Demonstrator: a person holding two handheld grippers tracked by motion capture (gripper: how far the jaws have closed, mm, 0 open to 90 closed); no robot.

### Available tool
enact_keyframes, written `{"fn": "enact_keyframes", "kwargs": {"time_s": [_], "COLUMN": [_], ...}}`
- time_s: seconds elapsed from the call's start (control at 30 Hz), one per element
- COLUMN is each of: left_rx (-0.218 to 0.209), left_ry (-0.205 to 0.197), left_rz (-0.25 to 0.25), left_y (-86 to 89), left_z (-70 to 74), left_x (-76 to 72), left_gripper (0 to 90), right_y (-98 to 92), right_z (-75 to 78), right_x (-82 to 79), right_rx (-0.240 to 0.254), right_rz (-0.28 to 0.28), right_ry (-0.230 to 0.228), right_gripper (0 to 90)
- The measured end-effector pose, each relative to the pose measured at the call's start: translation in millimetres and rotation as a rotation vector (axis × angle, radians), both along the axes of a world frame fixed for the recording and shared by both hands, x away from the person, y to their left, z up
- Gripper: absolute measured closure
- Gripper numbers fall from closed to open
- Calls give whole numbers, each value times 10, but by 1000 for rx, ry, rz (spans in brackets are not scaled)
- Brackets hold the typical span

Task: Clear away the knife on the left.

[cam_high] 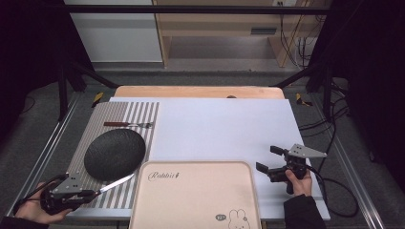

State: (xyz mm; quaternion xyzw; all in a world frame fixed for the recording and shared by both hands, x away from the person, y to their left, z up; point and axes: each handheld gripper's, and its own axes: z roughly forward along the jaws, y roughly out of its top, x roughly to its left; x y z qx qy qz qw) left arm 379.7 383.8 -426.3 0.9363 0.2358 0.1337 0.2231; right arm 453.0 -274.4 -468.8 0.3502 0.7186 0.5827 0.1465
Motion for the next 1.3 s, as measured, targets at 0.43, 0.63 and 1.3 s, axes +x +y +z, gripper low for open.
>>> {"fn": "enact_keyframes", "kwargs": {"time_s": [0.43, 0.63, 1.3], "left_rx": [-85, -123, -254], "left_ry": [-14, -32, -53], "left_rz": [121, 162, 307], "left_y": [-310, -475, -961], "left_z": [91, 135, 227], "left_x": [66, 91, 35], "left_gripper": [774, 774, 774], "right_y": [-1, 0, 10], "right_z": [0, 0, -7], "right_x": [-1, -2, -4], "right_rx": [-1, -1, -4], "right_rz": [2, 3, 8], "right_ry": [0, 0, 2], "right_gripper": [2, 2, 2]}}
